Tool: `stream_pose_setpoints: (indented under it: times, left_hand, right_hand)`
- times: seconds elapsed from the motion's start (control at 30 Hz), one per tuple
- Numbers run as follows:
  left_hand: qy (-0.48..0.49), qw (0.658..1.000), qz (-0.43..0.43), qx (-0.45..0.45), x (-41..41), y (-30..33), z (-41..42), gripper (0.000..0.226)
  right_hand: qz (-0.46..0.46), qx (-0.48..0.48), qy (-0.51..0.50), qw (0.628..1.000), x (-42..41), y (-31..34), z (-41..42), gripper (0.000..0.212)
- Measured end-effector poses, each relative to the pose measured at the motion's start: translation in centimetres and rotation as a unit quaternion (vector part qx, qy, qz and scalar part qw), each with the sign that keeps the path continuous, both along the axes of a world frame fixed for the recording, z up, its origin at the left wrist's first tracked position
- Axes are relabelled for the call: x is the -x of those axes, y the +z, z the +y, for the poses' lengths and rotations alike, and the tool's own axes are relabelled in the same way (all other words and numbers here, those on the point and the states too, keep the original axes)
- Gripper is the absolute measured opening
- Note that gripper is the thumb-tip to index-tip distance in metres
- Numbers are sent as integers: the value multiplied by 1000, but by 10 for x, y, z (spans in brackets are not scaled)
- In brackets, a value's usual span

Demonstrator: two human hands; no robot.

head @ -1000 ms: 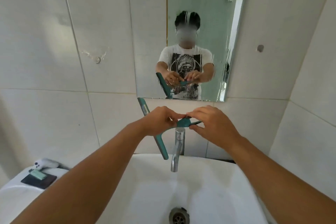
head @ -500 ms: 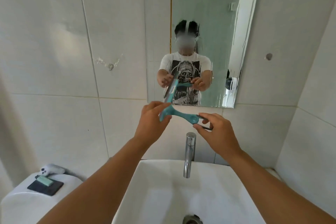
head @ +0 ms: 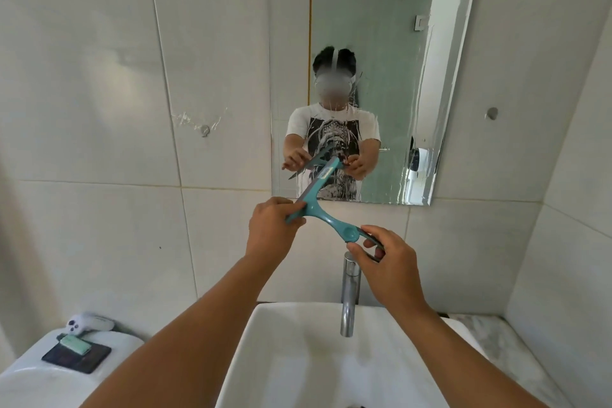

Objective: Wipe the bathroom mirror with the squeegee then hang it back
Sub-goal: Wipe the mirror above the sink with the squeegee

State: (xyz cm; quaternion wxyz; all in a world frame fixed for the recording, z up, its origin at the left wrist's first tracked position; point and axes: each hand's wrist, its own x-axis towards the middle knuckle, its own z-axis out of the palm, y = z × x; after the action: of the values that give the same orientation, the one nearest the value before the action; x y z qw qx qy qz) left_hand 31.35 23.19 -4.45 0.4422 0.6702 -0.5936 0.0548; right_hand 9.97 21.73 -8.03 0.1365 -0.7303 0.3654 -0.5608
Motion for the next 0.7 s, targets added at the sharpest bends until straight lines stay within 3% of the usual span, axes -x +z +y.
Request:
stream_pose_setpoints:
  times: [0.17,0.43,0.7]
  left_hand:
    - [26,989,-139,47,3,2,-3,31]
    - [14,960,-256,108,6,9,-16,30]
    - [-2,963,-238,127,11,16,-24,29]
  right_hand:
    - [5,-16,-23,1000,-8,-6,3,43]
    - [173,0,-37,984,-14,-5,4,60]
    - [137,5,-64,989,-28,-2,-6,53]
